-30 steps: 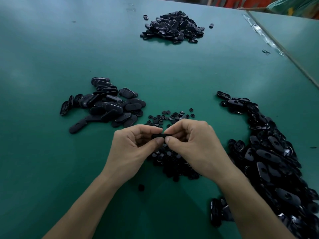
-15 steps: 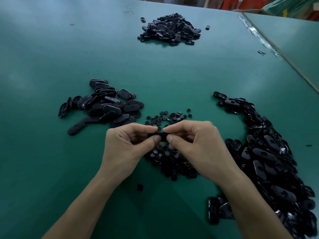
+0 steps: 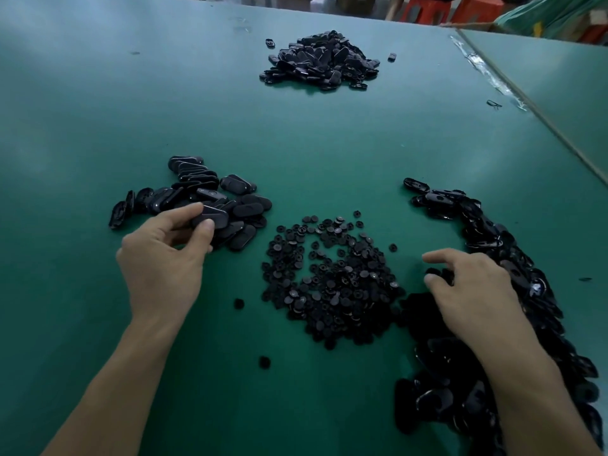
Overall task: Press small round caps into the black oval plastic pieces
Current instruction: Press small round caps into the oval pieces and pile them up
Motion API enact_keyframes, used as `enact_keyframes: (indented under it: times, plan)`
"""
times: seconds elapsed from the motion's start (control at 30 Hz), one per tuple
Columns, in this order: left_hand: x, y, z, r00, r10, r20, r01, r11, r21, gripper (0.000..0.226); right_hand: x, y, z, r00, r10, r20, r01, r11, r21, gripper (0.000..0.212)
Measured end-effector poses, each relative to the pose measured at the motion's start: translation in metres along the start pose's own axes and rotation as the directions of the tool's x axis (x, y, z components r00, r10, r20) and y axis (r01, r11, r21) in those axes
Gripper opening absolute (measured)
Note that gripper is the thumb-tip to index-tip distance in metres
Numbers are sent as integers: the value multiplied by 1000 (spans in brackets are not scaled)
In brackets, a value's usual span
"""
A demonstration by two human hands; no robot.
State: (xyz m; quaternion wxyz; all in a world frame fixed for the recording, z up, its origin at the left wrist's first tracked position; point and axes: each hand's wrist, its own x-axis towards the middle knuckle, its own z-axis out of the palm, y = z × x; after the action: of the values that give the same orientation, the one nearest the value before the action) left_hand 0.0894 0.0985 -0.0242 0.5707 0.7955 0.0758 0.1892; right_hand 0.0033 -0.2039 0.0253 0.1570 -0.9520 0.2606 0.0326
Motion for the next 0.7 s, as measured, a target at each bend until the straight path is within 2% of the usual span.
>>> enact_keyframes:
  times: [0.17, 0.3, 0.37, 0.5, 0.7]
  plan:
    - [0, 1, 0, 998, 69, 1, -67, 975, 210, 30, 2, 1, -3, 999, 27, -20, -24, 991, 132, 21]
    - [-2, 4, 1, 992, 129, -9, -120, 942, 314, 31, 3, 3, -8, 999, 35, -37, -26, 976, 217, 25]
    - [-2, 4, 1, 989, 144, -19, -131, 941, 311, 32, 4, 4, -9, 997, 27, -74, -9, 972, 237, 27]
    - [-9, 8, 5, 970, 242, -17, -232, 945, 230, 17, 2, 1, -10, 977, -8, -212, 69, 958, 279, 26]
    - [-29, 20, 17, 910, 380, 166, -395, 916, 67, 19, -4, -15, -8, 957, -118, -267, 203, 926, 319, 22]
